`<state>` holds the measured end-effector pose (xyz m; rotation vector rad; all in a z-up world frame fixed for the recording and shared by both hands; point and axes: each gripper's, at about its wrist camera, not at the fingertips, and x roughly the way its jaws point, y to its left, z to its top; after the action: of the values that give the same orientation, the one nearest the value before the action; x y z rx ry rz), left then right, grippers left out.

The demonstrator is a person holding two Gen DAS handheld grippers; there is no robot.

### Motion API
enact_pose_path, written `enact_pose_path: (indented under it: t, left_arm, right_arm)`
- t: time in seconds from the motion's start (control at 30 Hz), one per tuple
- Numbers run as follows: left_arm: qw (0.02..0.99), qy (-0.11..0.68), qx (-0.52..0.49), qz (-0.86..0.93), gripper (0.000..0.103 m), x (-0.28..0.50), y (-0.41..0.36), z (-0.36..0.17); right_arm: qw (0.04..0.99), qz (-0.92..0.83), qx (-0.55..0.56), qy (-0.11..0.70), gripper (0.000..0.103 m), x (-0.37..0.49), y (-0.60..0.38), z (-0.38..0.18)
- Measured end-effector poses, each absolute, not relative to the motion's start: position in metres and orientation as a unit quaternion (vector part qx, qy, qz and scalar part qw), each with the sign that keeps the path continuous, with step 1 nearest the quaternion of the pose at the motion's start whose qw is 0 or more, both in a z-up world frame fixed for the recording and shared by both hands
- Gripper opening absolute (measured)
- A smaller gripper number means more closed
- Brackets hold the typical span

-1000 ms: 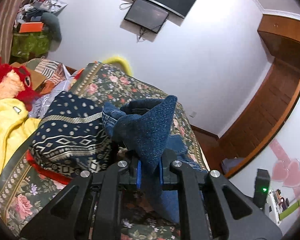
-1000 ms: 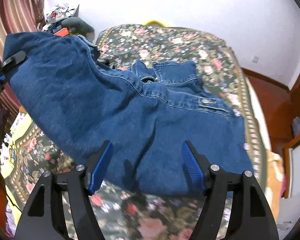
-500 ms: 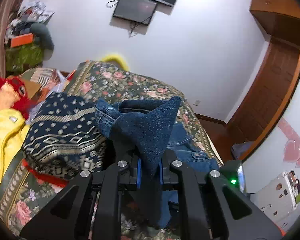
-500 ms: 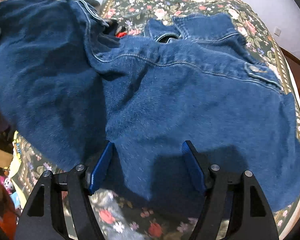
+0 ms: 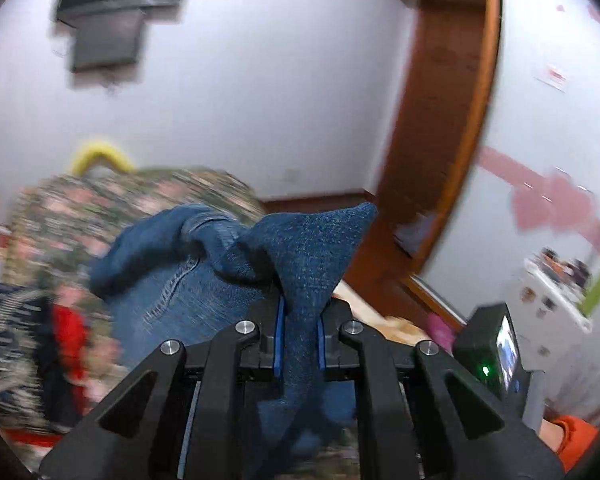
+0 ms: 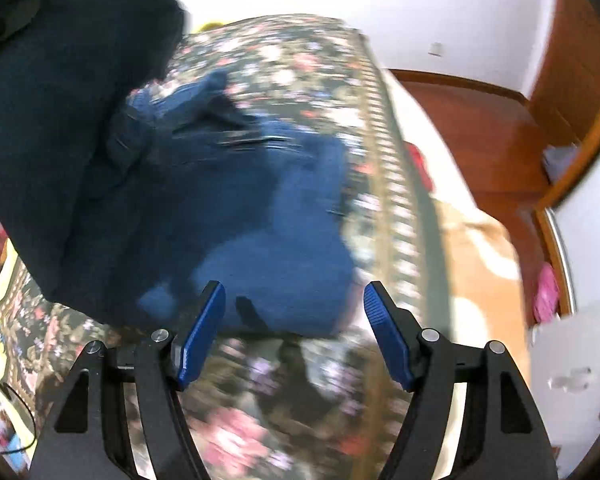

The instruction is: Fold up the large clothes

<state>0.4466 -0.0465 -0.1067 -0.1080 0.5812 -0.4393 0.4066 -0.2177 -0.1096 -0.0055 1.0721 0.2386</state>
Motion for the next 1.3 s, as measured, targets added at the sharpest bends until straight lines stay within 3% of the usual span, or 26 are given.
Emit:
enact_pose_path:
  t: [0.23, 0.43, 0.53, 0.6, 0.73, 0.97, 1.1, 1.3]
  left_arm:
    - [0.872, 0.401, -0.016, -0.282, 0.010, 0.452, -0.108, -0.180]
    - [0.843, 0.447, 0.013, -0.299, 0.015, 0.447, -0.109, -0.201]
    - [0.834, 0.461, -0.008, -0.303, 0.031, 0.447, -0.102, -0.196]
    - [0.831, 0.465, -0.020, -0.306, 0.050, 0.439, -0.096, -0.188]
    - [0.845, 0.442, -0.017, -0.300, 0.054, 0.418, -0.079, -0.166]
    - [0.900, 0.384, 0.060, -0.199, 0.071, 0.405, -0.036, -0.141]
    - [0.909, 0.388, 0.068, -0.137, 0.079, 0.420, -0.006, -0.152]
    - [0.889, 0.447, 0.051, -0.092, 0.079, 0.437, 0.027, -0.196]
  right_arm:
    - [0.855, 0.073, 0.042, 0.512, 0.068, 0.393, -0.267, -0.105]
    - [0.856, 0.072, 0.055, 0.509, 0.068, 0.391, -0.275, -0.103]
    - [0.860, 0.077, 0.061, 0.501, 0.068, 0.391, -0.274, -0.098]
    - [0.864, 0.080, 0.063, 0.493, 0.068, 0.388, -0.275, -0.094]
    - [0.874, 0.090, 0.063, 0.474, 0.068, 0.385, -0.269, -0.079]
    - [0.885, 0.120, 0.056, 0.447, 0.068, 0.388, -0.248, -0.060]
    - [0.882, 0.138, 0.037, 0.449, 0.069, 0.398, -0.223, -0.061]
    - [0.866, 0.169, -0.001, 0.470, 0.069, 0.407, -0.184, -0.079]
